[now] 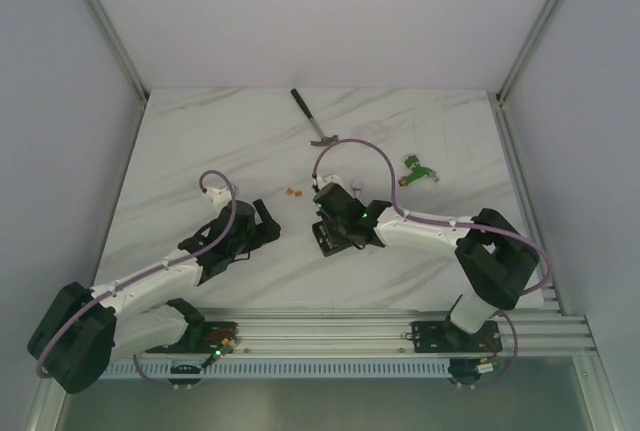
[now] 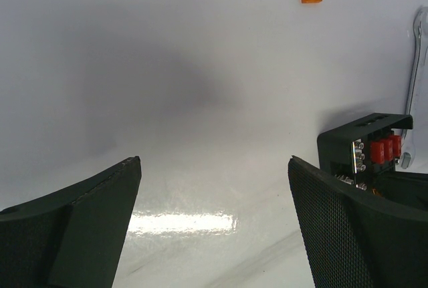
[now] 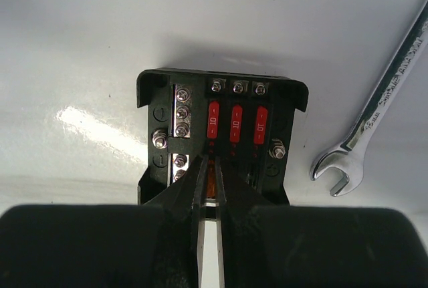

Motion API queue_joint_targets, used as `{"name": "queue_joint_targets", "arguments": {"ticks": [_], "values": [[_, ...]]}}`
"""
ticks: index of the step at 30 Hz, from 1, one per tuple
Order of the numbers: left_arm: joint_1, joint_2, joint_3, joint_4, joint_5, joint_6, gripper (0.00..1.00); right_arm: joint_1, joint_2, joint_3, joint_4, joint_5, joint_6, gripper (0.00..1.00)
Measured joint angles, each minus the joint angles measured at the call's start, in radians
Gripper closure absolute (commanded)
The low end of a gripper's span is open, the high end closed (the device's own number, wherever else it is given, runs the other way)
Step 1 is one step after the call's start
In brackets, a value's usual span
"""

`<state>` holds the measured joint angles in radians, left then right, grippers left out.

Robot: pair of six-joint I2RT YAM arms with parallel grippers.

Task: Snap on the fuse box
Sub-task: Install the fuse at the fuse box base.

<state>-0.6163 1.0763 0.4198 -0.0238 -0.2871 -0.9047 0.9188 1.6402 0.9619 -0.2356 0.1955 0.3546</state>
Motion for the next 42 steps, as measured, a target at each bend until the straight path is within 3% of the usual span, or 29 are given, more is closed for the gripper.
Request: {"name": "queue_joint_targets", "arguments": {"ticks": [5, 7, 12, 19, 32, 38, 42], "values": [[0.000, 0.000, 0.002, 0.000, 0.016, -0.002, 0.00, 0.026, -0.014, -0.022, 0.028, 0.031, -0.004, 1.00], [0.000, 0.000, 0.005, 0.000, 0.023, -0.003, 0.00, 0.037, -0.014, -0.021, 0.029, 0.049, -0.007, 0.89], [0.000, 0.000, 0.017, 0.000, 0.050, -0.004, 0.00, 0.055, -0.026, -0.013, -0.016, 0.054, -0.008, 0.75], [0.000, 0.000, 0.018, 0.002, 0.122, -0.011, 0.04, 0.061, -0.028, 0.033, -0.114, 0.035, -0.009, 0.69], [-0.062, 0.072, 0.018, 0.127, 0.276, -0.064, 0.15, 0.050, -0.028, 0.056, -0.155, 0.025, -0.004, 0.87], [-0.117, 0.173, 0.043, 0.180, 0.314, -0.086, 0.25, 0.045, -0.028, 0.056, -0.156, 0.014, -0.003, 0.99], [-0.138, 0.238, 0.064, 0.223, 0.337, -0.102, 0.36, 0.042, -0.027, 0.056, -0.156, 0.009, -0.003, 1.00]]}}
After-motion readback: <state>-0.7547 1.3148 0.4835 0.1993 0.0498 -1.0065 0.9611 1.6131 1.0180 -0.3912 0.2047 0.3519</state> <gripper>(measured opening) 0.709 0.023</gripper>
